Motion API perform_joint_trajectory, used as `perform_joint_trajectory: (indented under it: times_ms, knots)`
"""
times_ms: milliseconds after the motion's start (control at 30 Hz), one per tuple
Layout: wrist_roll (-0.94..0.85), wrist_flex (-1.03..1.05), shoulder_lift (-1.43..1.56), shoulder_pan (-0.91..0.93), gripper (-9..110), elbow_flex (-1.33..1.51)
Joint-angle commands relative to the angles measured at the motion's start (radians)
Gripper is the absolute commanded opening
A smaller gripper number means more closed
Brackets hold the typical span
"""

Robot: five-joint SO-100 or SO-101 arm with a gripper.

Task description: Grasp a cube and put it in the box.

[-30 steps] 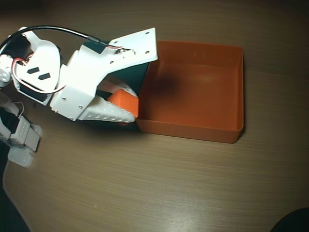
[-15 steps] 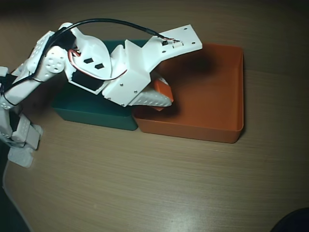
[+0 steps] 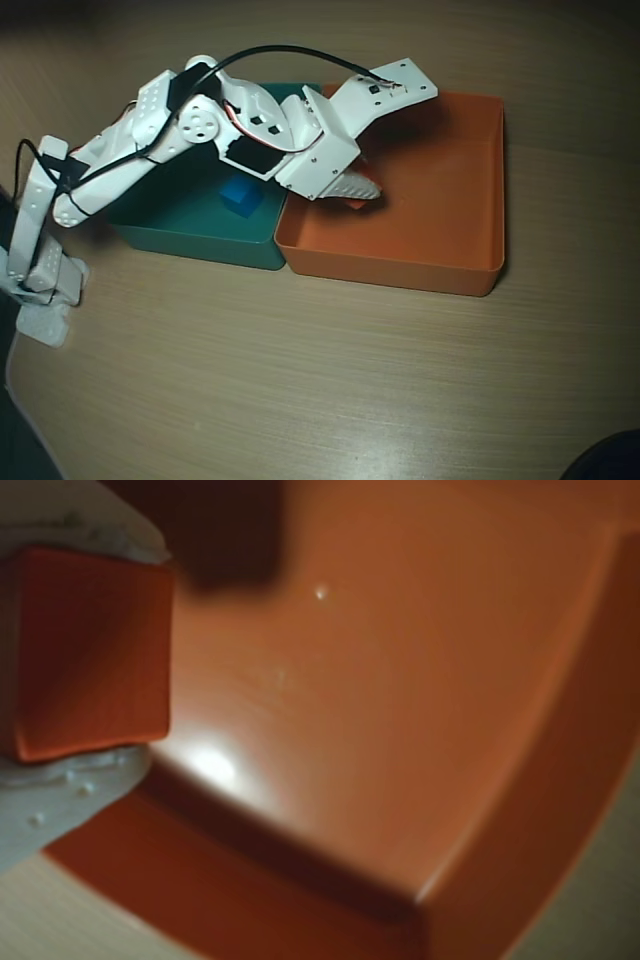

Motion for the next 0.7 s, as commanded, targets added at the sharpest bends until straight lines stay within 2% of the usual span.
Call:
perform_joint_trajectory:
  times_ms: [0,433,533,667]
  knots:
    - [0.003,0.002,-0.021,-0.018,-5,-0.138]
    - [0.003,0.002,-0.149,-0.034,-4,-0.262]
    - [0.003,0.002,-0.149,-0.034,4,-0.262]
    - [0.003,0.000,-0.149,-0.031,22,-0.261]
